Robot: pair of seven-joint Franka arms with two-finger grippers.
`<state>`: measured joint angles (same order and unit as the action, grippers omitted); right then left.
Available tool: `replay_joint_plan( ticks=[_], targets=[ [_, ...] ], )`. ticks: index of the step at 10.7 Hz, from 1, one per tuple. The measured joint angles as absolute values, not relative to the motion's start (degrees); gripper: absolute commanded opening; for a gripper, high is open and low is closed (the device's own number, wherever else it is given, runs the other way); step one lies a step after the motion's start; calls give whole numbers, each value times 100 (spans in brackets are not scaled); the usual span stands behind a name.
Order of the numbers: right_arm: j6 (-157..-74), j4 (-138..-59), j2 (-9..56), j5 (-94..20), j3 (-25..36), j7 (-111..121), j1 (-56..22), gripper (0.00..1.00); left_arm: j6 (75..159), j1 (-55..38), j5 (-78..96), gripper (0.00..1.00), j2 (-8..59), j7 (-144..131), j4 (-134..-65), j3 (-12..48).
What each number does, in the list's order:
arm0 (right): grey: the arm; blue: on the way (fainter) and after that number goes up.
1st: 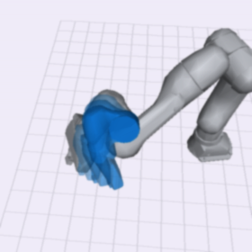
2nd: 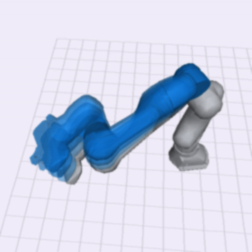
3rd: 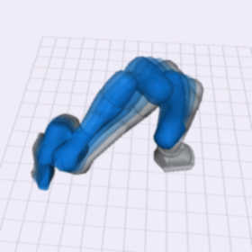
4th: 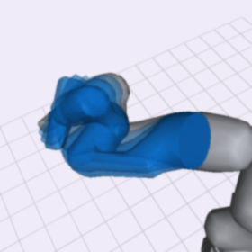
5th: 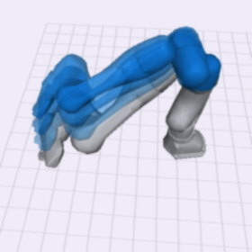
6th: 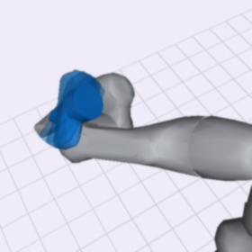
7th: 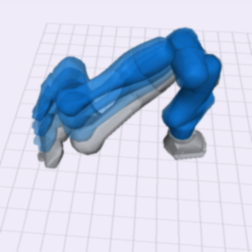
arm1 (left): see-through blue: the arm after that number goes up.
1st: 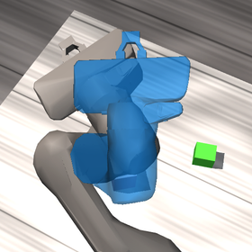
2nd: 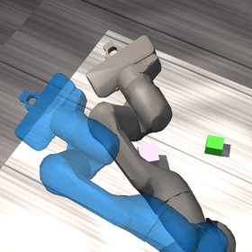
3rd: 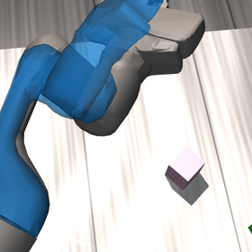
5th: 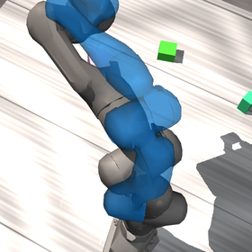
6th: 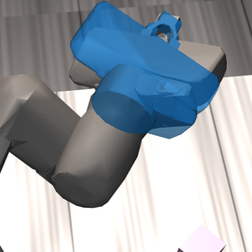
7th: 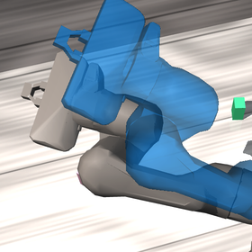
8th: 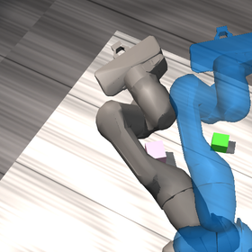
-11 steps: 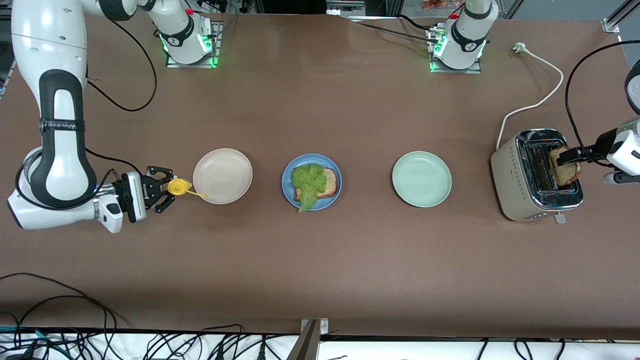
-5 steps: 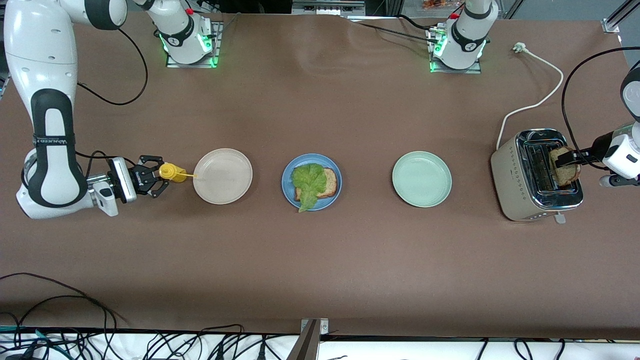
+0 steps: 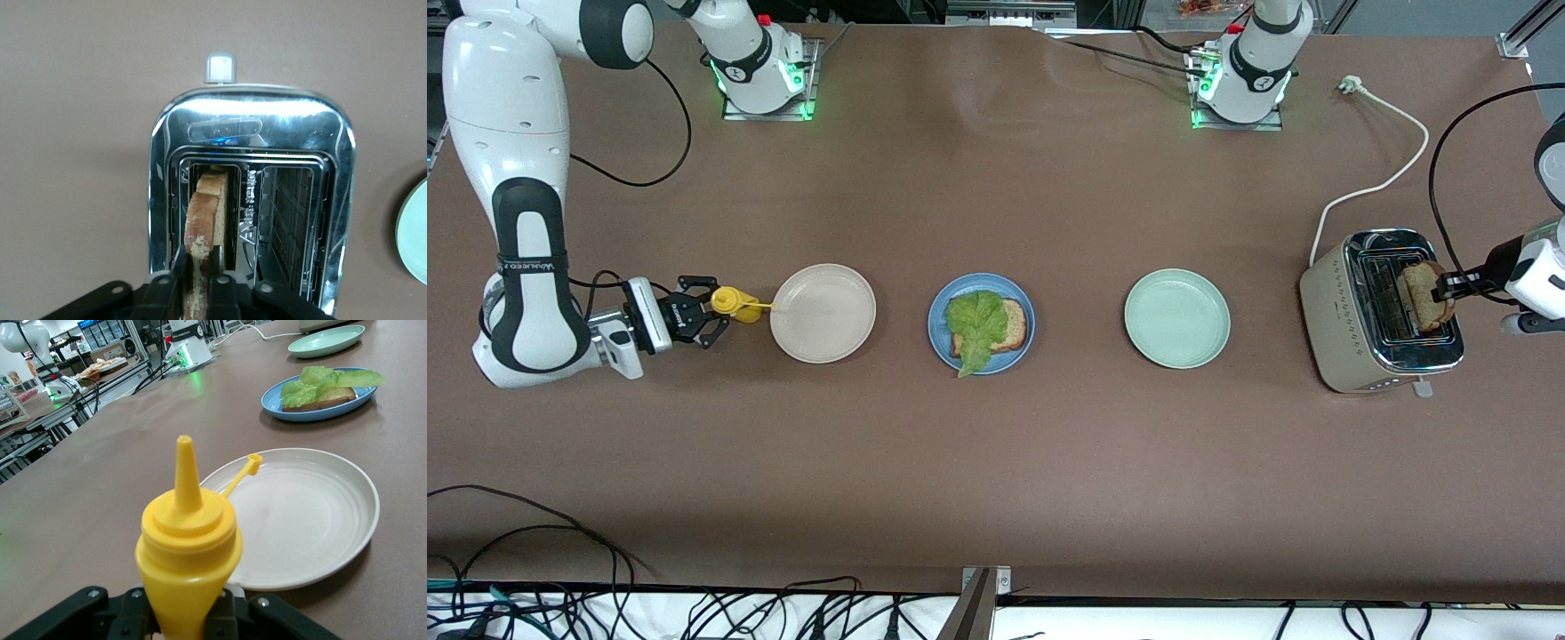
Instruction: Make sandwich in blue plate with both arms
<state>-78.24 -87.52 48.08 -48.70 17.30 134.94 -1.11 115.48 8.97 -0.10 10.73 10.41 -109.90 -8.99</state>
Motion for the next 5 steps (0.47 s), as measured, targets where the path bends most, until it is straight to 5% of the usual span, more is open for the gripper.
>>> replay_joint_plan(
  ticks=[3, 4, 5],
  targets=[
    [-7799, -8752, 4809, -4870, 1719, 13663, -111, 18, 11556, 859, -10, 0, 827, 1047, -10823, -837],
    [-7796, -8752, 4810, -4870, 1719, 13719, -97, 51, 11517, 858, -11, 0, 634, 1047, -10787, -709],
    [-7785, -8753, 4817, -4870, 1719, 13756, -71, 100, 11388, 858, -11, 0, 407, 1039, -10762, -510]
  ],
)
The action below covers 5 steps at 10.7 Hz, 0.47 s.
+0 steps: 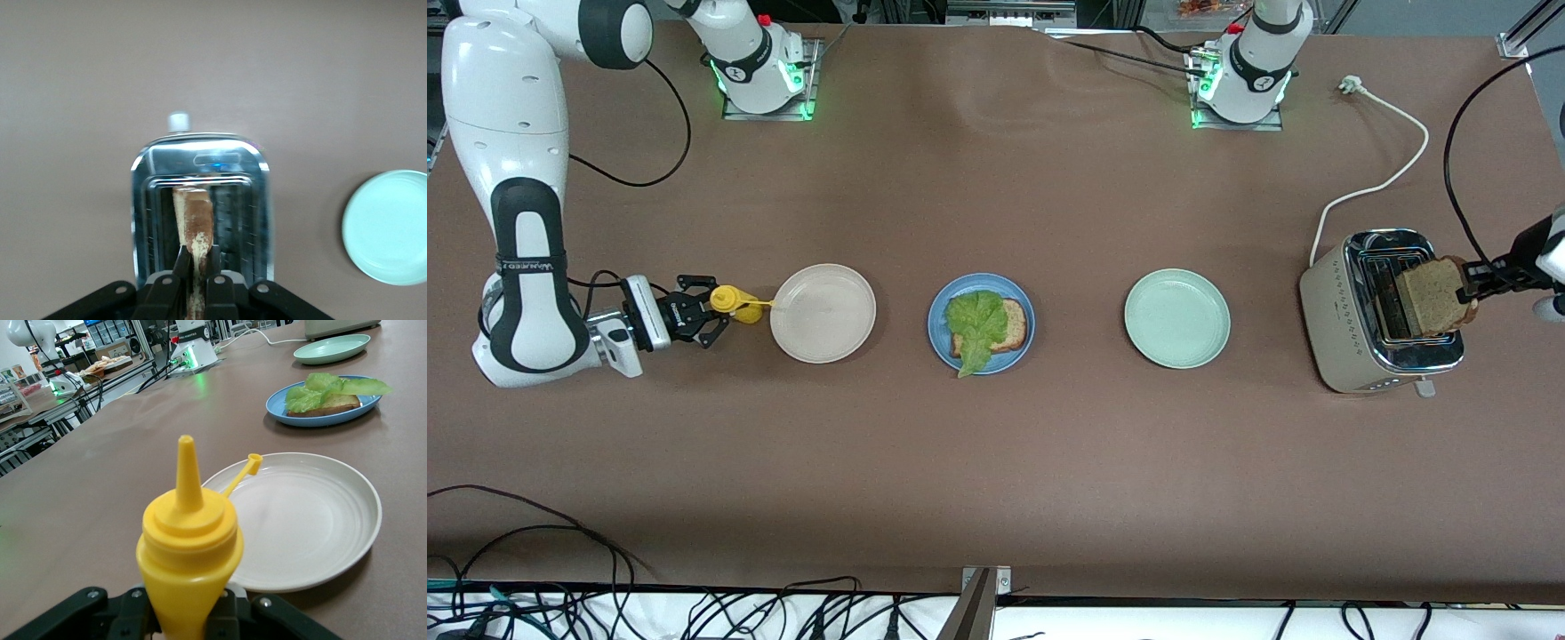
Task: Make sandwich in blue plate with both arms
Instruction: 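Lift the toast out with the left gripper while the right gripper releases the bottle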
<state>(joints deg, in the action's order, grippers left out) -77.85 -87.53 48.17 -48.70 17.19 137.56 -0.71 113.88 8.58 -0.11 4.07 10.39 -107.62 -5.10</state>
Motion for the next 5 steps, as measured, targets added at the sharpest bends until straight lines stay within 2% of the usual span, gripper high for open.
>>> replay_joint_plan(
  ticks=[3, 5],
  targets=[
    [-7702, -8752, 4826, -5081, 1719, 13767, 3, 100, 11109, 849, -11, 0, -184, 814, -10740, 207],
    [-7499, -8752, 4826, -5144, 1720, 13775, 80, 100, 11078, 846, -11, 0, -262, 99, -10744, 898]
  ],
)
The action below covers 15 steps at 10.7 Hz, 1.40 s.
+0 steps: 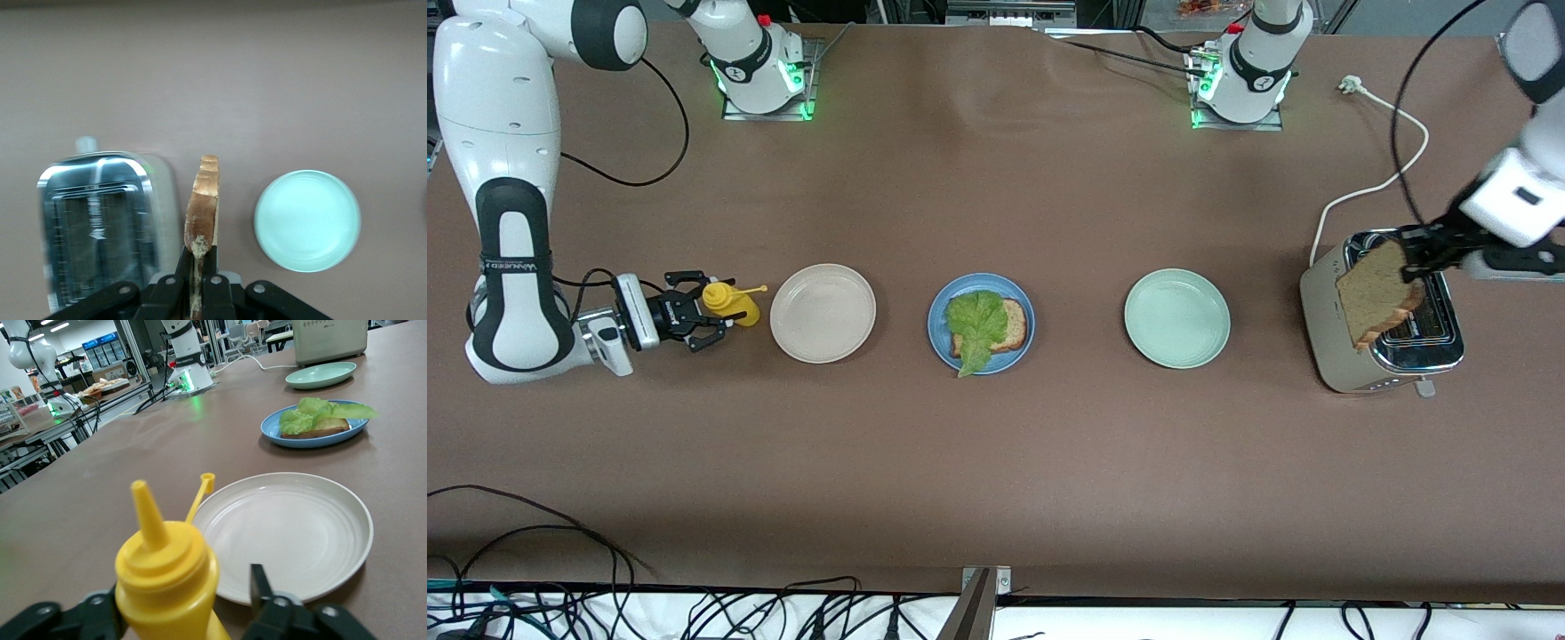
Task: Make sandwich in blue plate with both arms
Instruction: 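Lift the toast out with the left gripper while the right gripper releases the bottle, then carry the toast over the blue plate with the left gripper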
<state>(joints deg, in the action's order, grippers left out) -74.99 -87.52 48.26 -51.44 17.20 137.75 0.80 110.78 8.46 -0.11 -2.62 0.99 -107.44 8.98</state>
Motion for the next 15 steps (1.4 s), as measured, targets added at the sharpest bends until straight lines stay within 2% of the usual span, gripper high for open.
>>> replay_joint_plan(
  ticks=[3, 9, 12, 15],
  targets=[
    [-7348, -8751, 4828, -5141, 1734, 13782, 162, 100, 11064, 828, -11, 0, -192, -575, -10811, 1908],
    [-7318, -8669, 4826, -4949, 2037, 13376, 368, 100, 11113, 799, 195, 0, 695, -1829, -10723, 3646],
    [-7262, -8409, 4811, -4948, 2143, 12364, 392, 100, 11406, 714, 198, 0, 1718, -2371, -10149, 4126],
    [-7280, -7718, 4774, -4949, 2208, 10655, 391, 100, 12309, 250, 115, 0, 2484, -3274, -9892, 4196]
  ],
)
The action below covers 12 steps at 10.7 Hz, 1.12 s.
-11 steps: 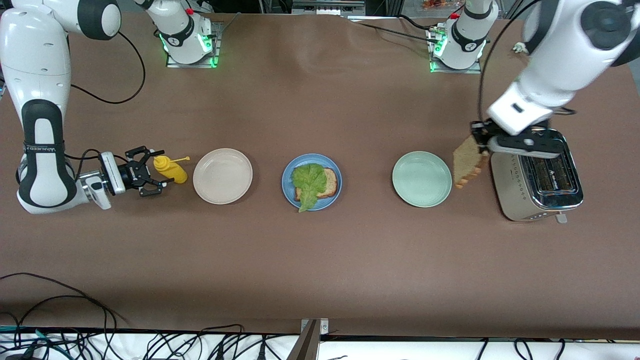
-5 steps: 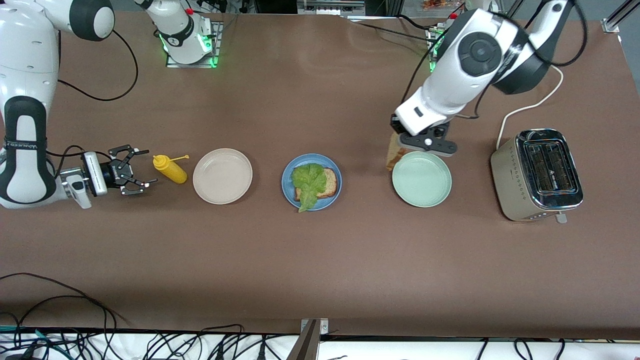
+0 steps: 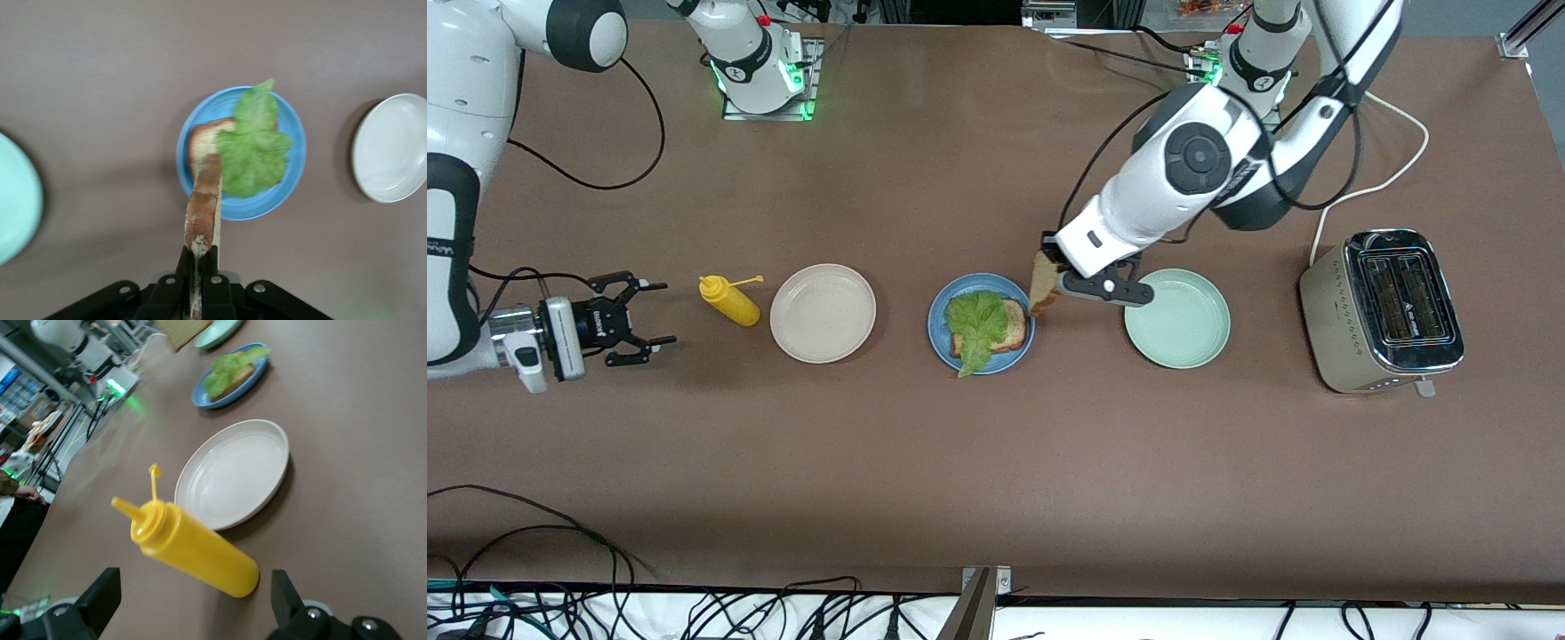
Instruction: Make sandwich in blue plate with both arms
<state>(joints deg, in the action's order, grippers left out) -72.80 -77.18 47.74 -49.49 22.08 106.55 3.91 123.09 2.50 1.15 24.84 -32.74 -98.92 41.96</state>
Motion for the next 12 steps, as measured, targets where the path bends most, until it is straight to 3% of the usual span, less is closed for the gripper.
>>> replay_joint_plan(
  ticks=[7, 12],
  targets=[
    [-7705, -7125, 4735, -4816, 2207, 6949, 262, 100, 14333, -69, 112, 0, 3177, -3791, -9864, 4237],
    [-7740, -7013, 4037, -3070, 2201, 4069, -237, 100, 15521, -87, 112, 0, 4024, -3810, -9856, 4257]
  ],
)
